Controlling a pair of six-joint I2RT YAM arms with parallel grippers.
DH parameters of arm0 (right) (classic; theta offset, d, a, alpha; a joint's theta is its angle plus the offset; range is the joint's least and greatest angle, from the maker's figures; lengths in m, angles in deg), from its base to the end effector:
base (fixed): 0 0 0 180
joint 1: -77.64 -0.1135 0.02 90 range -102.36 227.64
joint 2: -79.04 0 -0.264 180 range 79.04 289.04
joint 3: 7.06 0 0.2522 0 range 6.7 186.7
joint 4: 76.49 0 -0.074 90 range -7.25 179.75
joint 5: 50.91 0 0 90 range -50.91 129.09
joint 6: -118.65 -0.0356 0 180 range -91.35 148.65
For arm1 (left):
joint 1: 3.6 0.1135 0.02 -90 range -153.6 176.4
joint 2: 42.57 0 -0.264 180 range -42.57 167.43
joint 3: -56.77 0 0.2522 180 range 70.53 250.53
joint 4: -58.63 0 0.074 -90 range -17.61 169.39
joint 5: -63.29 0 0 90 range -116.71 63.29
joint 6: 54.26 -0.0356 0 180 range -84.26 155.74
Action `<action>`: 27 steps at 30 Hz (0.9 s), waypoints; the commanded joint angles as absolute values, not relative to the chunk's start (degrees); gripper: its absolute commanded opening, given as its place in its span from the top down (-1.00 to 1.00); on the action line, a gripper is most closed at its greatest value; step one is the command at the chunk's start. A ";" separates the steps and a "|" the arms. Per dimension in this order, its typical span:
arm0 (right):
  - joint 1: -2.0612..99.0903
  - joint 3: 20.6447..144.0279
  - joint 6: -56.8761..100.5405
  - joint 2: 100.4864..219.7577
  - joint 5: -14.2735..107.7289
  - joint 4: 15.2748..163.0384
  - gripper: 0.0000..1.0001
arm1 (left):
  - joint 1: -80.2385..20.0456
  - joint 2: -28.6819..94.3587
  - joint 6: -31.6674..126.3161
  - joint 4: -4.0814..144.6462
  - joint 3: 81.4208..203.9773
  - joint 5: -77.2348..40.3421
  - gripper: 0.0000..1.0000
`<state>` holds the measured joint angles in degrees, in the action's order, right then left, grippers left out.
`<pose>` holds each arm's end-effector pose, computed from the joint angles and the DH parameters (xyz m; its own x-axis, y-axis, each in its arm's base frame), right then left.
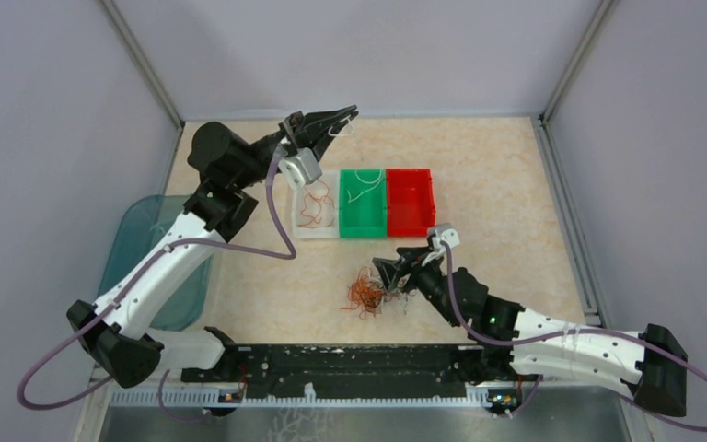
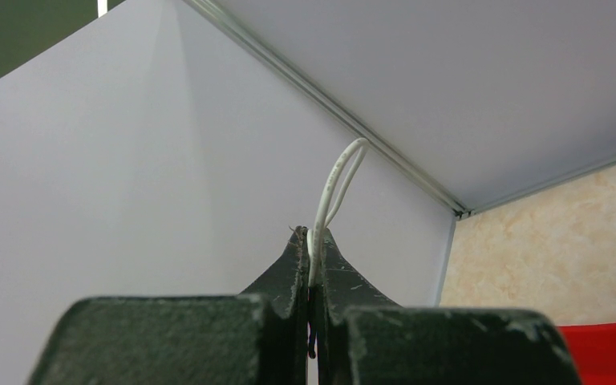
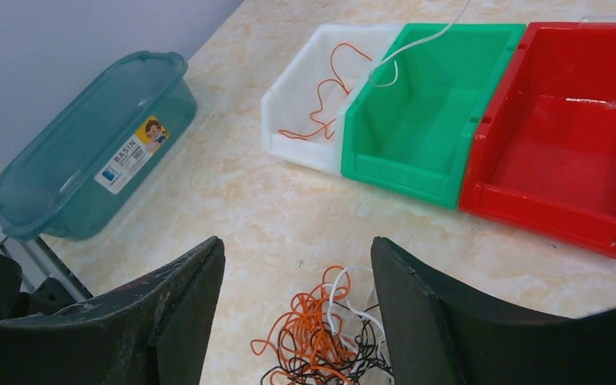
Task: Untangle the cables
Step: Place the cable in the bin.
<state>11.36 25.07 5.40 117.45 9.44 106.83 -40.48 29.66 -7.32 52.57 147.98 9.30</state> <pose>0.0840 0.1473 0.2445 -0.2547 0.2731 -0.9276 -0.5402 0.7554 0.3707 0.2043 -0.1794 0.4904 0.8697 0.0379 -0.4921 0.4349 0.4126 0.8004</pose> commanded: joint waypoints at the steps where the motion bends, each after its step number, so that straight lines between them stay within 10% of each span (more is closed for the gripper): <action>1: 10.90 26.02 4.57 116.67 6.67 106.89 -0.35 | -40.47 31.58 -7.00 49.56 149.37 8.91 1.00; 27: 10.93 24.77 1.59 110.66 0.21 101.01 -0.27 | -35.87 44.24 -19.97 41.17 147.97 -2.90 1.00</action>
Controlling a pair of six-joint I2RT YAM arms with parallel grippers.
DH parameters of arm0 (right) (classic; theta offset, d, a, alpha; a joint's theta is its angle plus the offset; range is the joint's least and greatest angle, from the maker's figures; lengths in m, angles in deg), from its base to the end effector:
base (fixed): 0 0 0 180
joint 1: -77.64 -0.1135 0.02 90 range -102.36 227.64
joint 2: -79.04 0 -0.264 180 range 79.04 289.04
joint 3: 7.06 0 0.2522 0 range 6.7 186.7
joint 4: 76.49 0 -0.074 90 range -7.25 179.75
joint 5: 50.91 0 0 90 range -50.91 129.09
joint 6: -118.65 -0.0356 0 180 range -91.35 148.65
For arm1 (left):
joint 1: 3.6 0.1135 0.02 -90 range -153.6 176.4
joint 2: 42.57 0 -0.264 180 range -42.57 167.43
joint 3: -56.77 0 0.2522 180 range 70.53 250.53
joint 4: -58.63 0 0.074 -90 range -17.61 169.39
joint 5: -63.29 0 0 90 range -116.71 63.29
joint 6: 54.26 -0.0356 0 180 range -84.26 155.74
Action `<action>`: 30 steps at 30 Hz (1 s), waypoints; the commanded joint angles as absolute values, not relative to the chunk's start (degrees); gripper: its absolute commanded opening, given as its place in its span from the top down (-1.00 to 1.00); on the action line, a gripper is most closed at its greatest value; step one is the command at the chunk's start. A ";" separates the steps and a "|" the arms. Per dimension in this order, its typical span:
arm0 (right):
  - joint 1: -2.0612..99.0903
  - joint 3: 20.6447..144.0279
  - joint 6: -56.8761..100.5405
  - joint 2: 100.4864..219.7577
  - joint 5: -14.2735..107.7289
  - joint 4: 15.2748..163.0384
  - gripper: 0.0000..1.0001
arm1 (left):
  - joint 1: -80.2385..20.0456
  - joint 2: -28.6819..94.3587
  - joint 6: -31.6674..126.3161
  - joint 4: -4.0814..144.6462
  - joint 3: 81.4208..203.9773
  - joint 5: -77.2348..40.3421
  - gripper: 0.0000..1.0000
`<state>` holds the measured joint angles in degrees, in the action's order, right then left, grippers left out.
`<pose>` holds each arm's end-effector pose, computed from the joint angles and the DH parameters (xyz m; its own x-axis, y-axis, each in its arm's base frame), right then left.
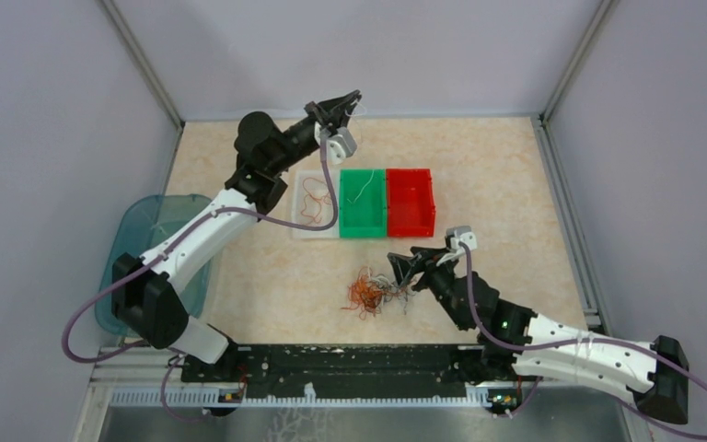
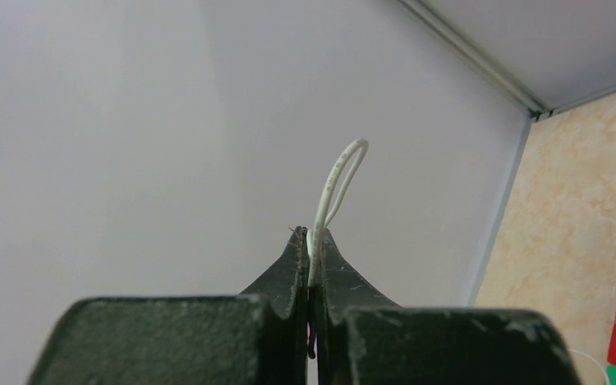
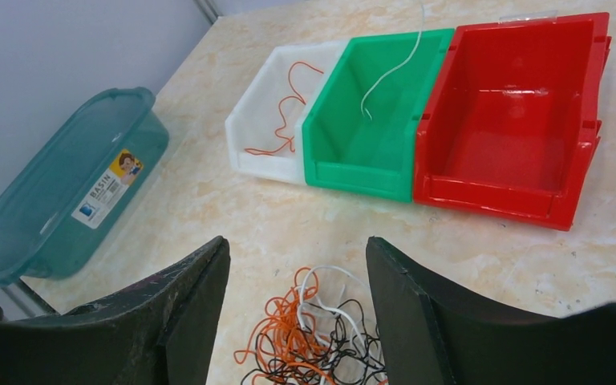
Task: Untangle the cables
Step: Place the cable in the bin.
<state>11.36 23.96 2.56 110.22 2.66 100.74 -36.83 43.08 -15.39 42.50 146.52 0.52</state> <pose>0.0792 0.1278 0.2442 -0.2375 0.3391 -0.9103 -0.4383 0.7989 0.4119 0.2844 -0.2058 0.4313 0.8405 0.2770 -0.4657 0.3060 0.4666 0.8298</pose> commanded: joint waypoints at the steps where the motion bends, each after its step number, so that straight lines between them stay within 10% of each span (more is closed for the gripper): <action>1: 10.93 24.95 1.62 110.68 -0.18 100.74 -0.27 | -35.87 44.25 -20.67 42.15 147.93 -3.08 1.00; 30: 13.19 25.85 -1.67 112.13 -3.20 97.55 -0.20 | -36.53 46.13 -24.87 79.97 149.08 1.01 1.00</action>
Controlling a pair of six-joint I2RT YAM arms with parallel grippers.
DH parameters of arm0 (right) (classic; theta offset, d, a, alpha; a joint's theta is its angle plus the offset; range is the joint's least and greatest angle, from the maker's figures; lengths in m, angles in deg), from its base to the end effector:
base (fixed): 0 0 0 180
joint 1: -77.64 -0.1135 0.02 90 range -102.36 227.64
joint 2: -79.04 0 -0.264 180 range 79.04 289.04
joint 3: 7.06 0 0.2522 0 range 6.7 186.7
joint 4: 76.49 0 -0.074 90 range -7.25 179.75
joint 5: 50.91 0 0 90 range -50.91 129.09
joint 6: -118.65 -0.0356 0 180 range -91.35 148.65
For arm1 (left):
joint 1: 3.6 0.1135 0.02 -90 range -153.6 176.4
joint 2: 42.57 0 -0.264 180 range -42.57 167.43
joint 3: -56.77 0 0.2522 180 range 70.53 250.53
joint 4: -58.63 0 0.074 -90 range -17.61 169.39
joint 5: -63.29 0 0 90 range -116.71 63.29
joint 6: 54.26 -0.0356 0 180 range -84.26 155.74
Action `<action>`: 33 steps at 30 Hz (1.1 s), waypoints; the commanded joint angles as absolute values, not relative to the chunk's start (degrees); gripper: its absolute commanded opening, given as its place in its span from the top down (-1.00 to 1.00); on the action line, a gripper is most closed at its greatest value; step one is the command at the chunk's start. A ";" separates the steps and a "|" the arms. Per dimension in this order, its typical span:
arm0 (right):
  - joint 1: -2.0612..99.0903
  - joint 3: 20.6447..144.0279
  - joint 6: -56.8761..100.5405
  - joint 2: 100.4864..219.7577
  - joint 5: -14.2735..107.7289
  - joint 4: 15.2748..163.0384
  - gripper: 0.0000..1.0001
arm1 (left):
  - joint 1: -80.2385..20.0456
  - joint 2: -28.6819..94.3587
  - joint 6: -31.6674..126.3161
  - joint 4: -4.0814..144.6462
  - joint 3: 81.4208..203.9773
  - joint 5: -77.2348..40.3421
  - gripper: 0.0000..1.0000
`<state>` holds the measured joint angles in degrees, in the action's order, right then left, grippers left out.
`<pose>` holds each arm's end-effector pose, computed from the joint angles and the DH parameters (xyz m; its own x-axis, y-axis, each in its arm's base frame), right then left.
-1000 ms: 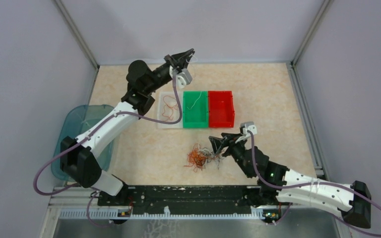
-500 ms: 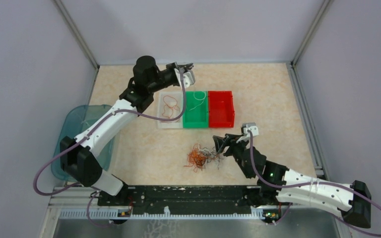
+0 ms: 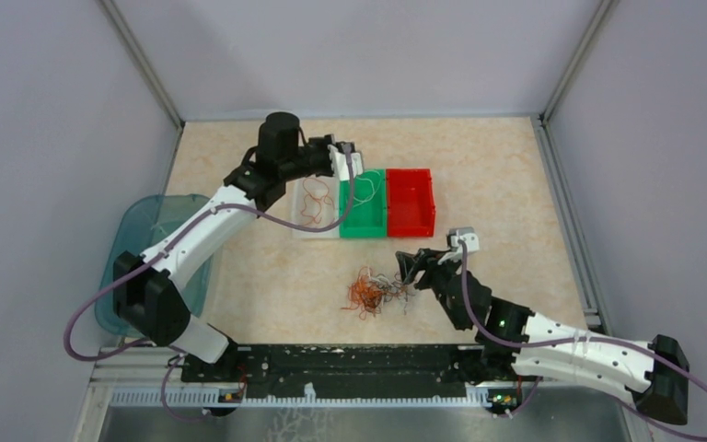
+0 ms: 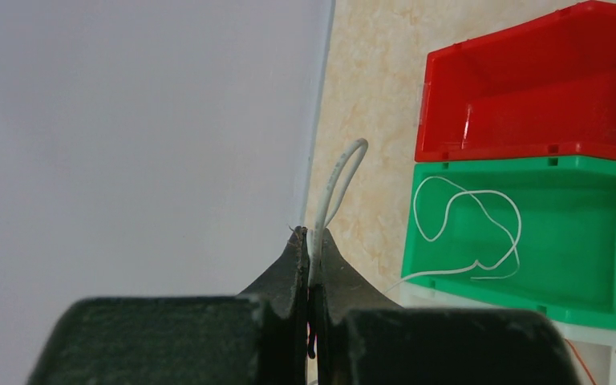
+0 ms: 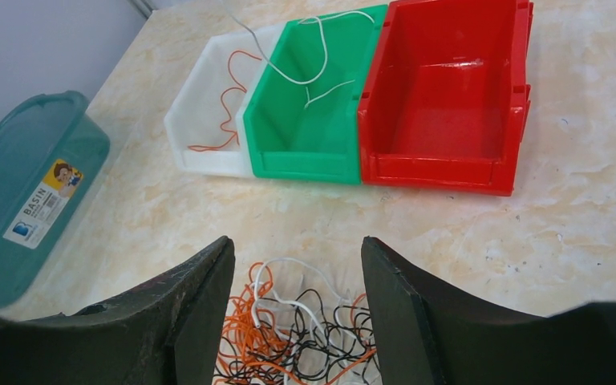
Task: Untangle the cables
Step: Place the cable in the bin.
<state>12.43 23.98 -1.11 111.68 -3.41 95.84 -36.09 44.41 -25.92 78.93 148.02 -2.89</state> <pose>0.0842 0.1249 0.2327 -0.2521 0.3270 -0.9108 -0.3048 0.8664 0.3954 0.2959 -0.2055 0.3665 0.6101 0.5661 -0.5544 0.5937 0.1368 0.7930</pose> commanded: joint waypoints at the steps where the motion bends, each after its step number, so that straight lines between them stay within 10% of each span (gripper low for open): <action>1: 13.36 25.81 -1.67 112.24 -3.19 97.57 -0.20 | -36.81 47.08 -24.47 79.88 149.36 1.48 1.00; 33: 18.81 25.42 -2.72 110.45 -1.08 94.52 -0.15 | -40.05 69.44 -7.31 75.67 156.66 5.29 1.00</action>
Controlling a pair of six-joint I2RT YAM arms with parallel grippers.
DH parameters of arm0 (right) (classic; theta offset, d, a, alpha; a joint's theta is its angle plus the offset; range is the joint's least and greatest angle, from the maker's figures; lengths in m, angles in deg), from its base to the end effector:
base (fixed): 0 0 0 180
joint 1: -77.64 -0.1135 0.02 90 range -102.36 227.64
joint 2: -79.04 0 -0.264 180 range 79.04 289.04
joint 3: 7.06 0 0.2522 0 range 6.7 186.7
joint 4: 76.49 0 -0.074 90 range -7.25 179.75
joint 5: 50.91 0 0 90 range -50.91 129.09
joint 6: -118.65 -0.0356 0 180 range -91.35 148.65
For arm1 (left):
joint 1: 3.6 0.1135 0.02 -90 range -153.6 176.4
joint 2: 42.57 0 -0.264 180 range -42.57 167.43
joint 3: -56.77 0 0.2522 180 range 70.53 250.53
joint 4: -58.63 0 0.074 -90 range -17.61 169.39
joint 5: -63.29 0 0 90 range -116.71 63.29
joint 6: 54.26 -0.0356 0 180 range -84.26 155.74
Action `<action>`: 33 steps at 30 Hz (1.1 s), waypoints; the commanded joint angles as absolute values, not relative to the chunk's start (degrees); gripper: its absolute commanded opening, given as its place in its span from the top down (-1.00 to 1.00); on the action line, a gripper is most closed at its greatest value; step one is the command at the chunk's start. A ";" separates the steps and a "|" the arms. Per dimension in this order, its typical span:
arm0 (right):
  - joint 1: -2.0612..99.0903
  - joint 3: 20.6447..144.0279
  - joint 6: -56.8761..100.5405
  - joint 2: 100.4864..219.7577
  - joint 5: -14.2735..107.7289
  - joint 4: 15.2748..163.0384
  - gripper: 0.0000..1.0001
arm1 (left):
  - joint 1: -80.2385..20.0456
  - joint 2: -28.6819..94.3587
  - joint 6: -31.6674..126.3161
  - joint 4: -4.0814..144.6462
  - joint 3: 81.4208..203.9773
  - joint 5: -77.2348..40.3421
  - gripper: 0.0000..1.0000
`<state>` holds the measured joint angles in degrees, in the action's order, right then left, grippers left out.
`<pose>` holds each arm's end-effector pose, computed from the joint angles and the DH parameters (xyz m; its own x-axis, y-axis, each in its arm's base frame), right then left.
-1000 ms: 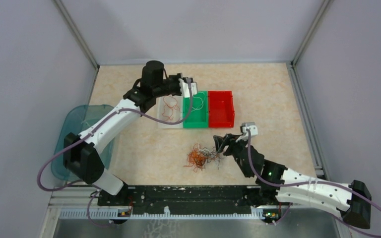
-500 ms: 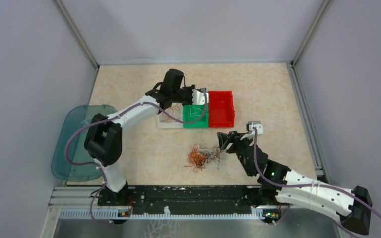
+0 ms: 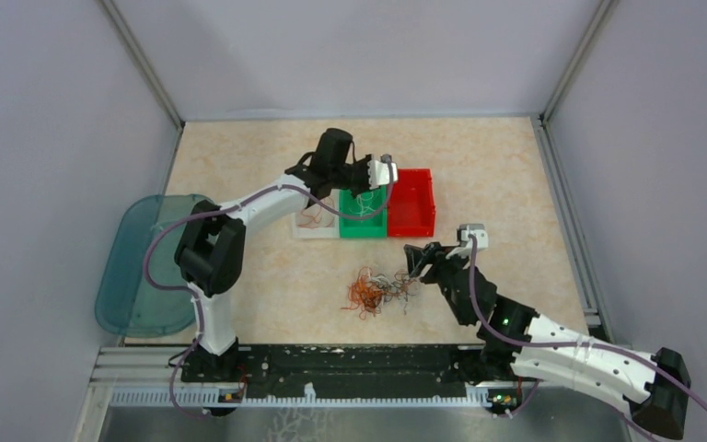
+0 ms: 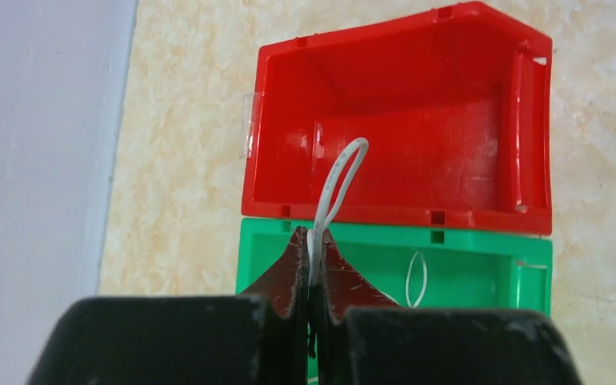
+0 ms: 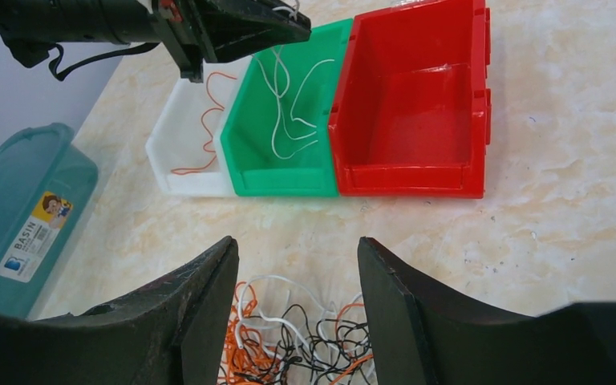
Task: Untangle the cables
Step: Place the cable in the bin.
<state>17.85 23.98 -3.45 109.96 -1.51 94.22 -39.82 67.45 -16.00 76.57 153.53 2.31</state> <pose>0.0932 0.1140 0.2336 -0.2448 0.3814 -0.8914 -0.2394 0.8671 0.4368 0.3494 -0.2773 0.2492 0.4098 0.5510 -0.7270 0.8554 0.0447 0.5160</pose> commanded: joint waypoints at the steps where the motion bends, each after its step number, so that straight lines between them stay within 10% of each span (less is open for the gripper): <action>1: 18.87 25.38 -2.70 110.50 -1.08 94.53 -0.15 | -39.99 69.44 -6.42 75.86 156.37 5.67 1.00; 16: 20.20 26.65 -3.04 111.66 -0.59 93.68 -0.13 | -37.43 70.54 -12.02 72.54 148.98 -5.51 0.96; 27: 20.23 27.90 -4.40 112.21 -0.54 91.96 -0.13 | -37.43 67.41 -15.72 76.54 150.07 -0.98 -0.35; 33: 20.23 28.17 -4.46 111.17 -0.74 91.59 -0.13 | -36.36 66.53 -18.67 92.37 159.51 5.18 -0.47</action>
<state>19.69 24.88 -4.02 112.19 -0.51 90.70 -37.27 69.77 -16.13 81.64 152.53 -1.12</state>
